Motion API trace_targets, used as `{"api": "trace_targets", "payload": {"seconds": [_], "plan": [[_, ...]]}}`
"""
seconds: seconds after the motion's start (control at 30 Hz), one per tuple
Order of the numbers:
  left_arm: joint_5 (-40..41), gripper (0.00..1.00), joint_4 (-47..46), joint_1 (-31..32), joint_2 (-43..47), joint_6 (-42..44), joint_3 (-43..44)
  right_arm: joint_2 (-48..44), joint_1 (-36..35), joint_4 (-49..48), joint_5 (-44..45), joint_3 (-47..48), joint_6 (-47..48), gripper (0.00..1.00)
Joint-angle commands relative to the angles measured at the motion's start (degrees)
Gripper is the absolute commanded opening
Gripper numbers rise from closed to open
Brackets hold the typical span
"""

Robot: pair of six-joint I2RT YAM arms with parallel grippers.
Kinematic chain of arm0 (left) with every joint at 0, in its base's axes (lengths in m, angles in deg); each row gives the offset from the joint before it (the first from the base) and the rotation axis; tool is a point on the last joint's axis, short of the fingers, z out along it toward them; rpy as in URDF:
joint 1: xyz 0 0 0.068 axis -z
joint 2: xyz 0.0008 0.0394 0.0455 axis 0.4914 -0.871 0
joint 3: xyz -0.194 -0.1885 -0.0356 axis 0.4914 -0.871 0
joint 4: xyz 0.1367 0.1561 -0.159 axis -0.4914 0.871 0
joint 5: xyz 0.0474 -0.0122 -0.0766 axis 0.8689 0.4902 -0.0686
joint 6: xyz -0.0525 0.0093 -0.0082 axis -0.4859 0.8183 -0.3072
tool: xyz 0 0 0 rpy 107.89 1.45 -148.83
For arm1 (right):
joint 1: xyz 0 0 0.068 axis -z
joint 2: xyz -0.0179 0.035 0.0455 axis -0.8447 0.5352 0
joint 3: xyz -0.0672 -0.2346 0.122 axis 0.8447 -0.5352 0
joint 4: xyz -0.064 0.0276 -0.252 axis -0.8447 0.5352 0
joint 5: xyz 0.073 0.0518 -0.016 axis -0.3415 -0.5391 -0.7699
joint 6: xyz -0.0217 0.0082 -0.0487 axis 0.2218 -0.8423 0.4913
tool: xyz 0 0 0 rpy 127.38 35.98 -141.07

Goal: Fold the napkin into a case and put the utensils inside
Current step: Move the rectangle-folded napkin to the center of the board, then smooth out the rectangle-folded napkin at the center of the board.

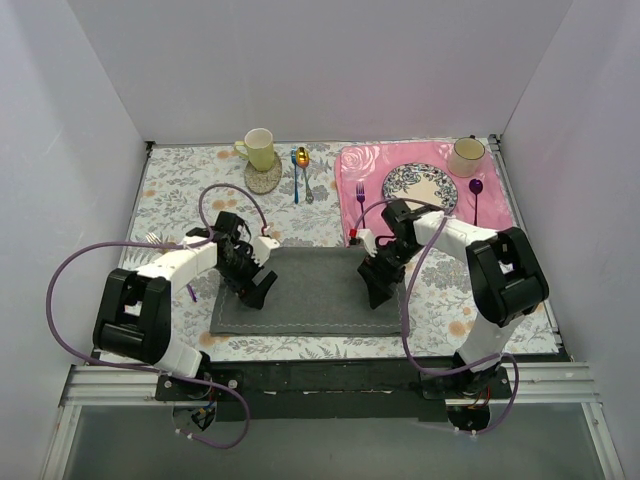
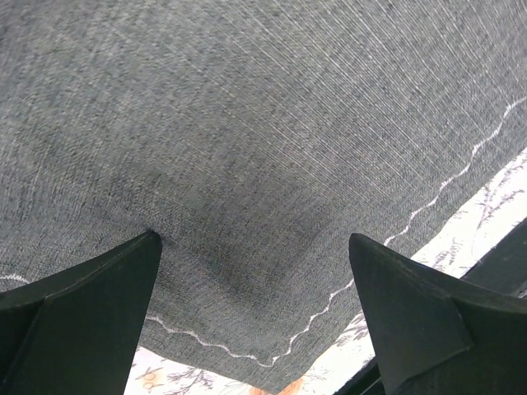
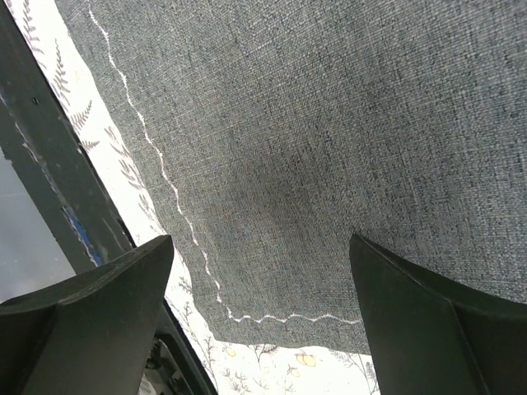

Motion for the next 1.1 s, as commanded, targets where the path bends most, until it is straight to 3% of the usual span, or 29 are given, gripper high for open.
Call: {"api": "trace_targets", "payload": {"seconds": [0.0, 0.3, 0.43, 0.53, 0.67, 0.7, 0.73, 0.83, 0.97, 1.07], "plan": [[0.0, 0.98, 2.4, 3.5, 1.9, -1.4, -2.2, -0.7, 1.5, 4.8, 8.0, -4.5, 3.2, 0.97], [-2.2, 0.98, 6.6, 4.8, 4.6, -3.2, -0.7, -3.4, 2.6, 8.4, 10.4, -4.0, 6.0, 0.98], [-9.6, 0.98, 7.6, 2.8, 6.7, -8.2, 8.1, -5.0, 4.1, 12.9, 2.1, 5.5, 6.7, 0.99], [-21.8, 0.98, 4.2, -0.6, 6.1, -16.6, 16.0, -5.3, 5.2, 12.5, -7.6, 14.9, 3.6, 0.99], [-34.5, 0.98, -13.7, -1.1, 3.7, -33.5, 15.7, -5.0, 5.1, -0.3, -20.0, 16.8, -13.2, 0.99], [-36.2, 0.98, -18.1, -0.9, 3.4, -41.2, 13.2, -5.0, 5.0, -8.4, -21.9, 16.1, -17.4, 0.99], [-36.2, 0.98, -27.8, -0.9, 3.1, -46.4, 11.6, -4.9, 4.7, -12.9, -24.7, 15.3, -21.2, 0.99], [-36.3, 0.98, -37.9, -0.6, -0.6, -58.4, 9.0, -4.2, 2.8, -31.9, -26.7, 10.3, -37.3, 0.99], [-36.9, 0.98, -51.2, 0.3, -6.4, -68.1, 6.9, -0.7, -2.0, -48.4, -27.4, 7.0, -51.3, 0.99], [-37.7, 0.98, -54.7, 0.5, -11.1, -71.1, 6.0, 2.2, -4.3, -57.7, -27.7, 4.3, -59.2, 0.99]]}}
